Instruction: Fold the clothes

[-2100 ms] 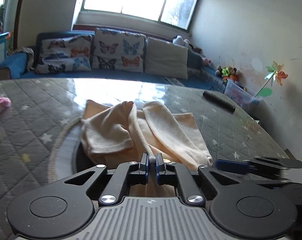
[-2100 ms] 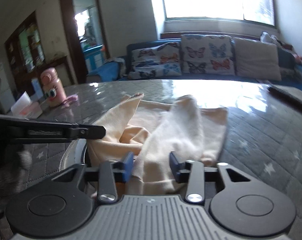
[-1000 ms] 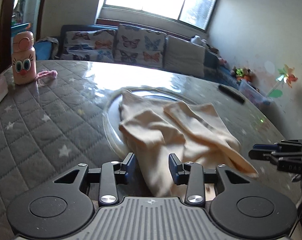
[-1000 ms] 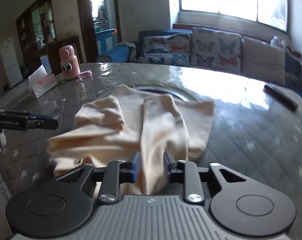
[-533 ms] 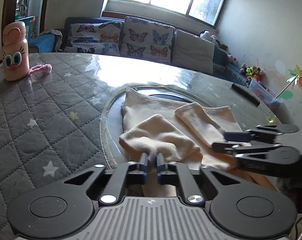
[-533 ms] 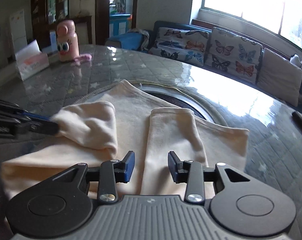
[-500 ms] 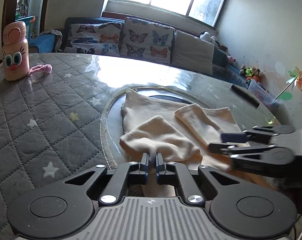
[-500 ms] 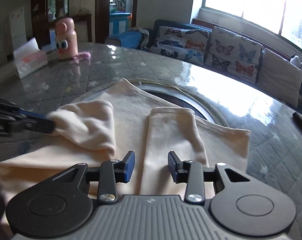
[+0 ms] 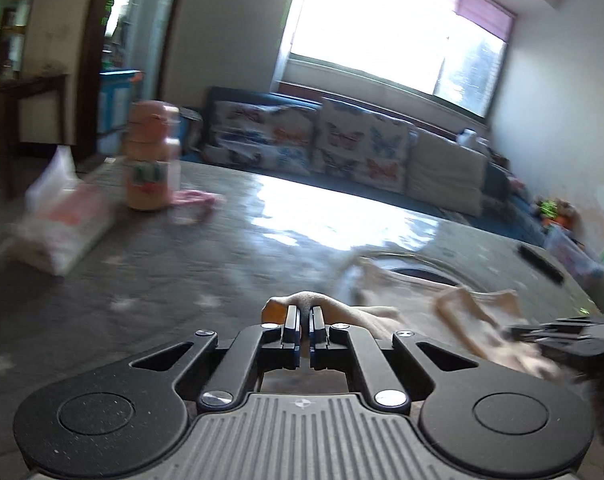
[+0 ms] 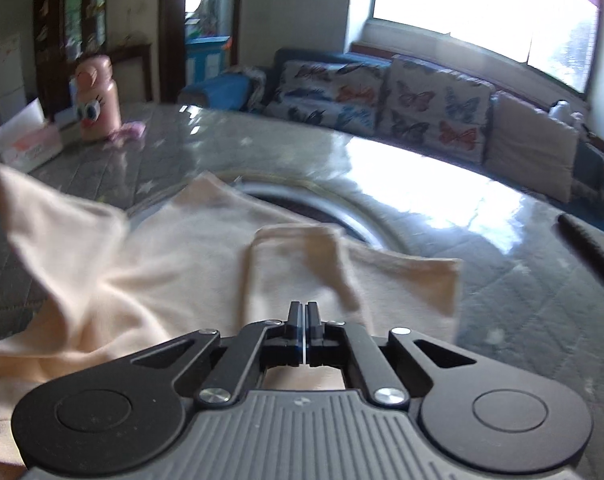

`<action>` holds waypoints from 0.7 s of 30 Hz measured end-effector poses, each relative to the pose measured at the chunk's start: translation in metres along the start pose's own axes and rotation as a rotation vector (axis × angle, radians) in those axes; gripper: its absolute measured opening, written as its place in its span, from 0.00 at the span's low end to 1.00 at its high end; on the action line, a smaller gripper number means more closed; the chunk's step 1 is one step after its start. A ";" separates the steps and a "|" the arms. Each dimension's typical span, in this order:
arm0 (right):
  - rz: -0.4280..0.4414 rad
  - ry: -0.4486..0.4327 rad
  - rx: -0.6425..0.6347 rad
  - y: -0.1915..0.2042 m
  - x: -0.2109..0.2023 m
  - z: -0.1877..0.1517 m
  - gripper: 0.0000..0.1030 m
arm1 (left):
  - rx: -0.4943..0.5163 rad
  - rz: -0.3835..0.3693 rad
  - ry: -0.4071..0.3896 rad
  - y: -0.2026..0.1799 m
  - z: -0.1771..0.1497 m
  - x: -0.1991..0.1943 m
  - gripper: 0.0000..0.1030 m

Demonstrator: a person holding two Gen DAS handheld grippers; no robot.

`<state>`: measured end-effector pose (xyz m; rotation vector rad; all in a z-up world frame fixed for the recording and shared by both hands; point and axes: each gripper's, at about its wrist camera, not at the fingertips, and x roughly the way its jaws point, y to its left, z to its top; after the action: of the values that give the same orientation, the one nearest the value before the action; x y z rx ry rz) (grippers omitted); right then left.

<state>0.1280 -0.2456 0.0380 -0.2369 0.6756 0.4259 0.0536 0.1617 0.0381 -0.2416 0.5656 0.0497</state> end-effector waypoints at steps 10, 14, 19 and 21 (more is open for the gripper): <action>0.035 -0.014 -0.003 -0.001 -0.018 0.007 0.10 | -0.078 0.207 0.033 0.078 -0.024 -0.025 0.04; 0.082 0.009 -0.016 0.015 0.000 0.015 0.18 | -0.089 0.238 0.062 0.086 -0.034 -0.021 0.04; 0.105 0.050 -0.045 0.031 0.034 0.022 0.30 | -0.080 0.251 0.076 0.089 -0.035 -0.011 0.04; 0.091 0.070 -0.058 0.036 0.045 0.023 0.29 | -0.080 0.256 0.081 0.091 -0.034 -0.007 0.04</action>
<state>0.1562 -0.1925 0.0233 -0.2774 0.7456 0.5262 0.0196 0.2421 -0.0053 -0.2485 0.6736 0.3122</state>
